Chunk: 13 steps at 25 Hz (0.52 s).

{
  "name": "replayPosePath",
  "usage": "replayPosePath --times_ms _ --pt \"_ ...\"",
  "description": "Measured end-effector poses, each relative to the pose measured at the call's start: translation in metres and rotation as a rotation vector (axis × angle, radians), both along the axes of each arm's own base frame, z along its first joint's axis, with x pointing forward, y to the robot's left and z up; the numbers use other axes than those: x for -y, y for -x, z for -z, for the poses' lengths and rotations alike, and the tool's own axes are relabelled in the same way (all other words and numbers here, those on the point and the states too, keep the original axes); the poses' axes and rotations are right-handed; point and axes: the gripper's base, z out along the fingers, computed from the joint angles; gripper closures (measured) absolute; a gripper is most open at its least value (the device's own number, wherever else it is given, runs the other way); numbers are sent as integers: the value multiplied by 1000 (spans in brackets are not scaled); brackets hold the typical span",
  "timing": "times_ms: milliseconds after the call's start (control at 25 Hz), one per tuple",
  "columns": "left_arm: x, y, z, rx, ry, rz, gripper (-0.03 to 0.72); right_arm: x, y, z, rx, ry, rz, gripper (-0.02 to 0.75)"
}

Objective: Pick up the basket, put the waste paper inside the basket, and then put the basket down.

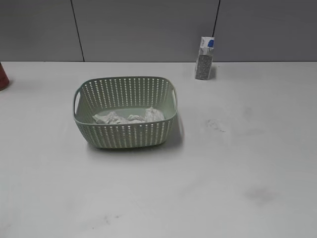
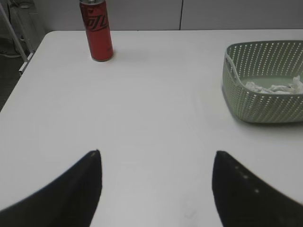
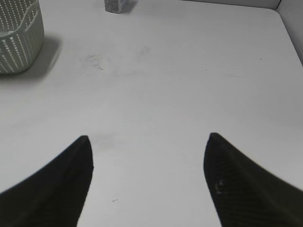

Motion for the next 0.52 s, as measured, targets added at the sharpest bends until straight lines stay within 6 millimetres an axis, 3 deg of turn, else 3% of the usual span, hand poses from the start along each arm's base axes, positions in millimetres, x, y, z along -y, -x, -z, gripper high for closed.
replayPosePath --times_ms 520 --pt "0 0 0 1 0 0 139 0 0 0 -1 -7 -2 157"
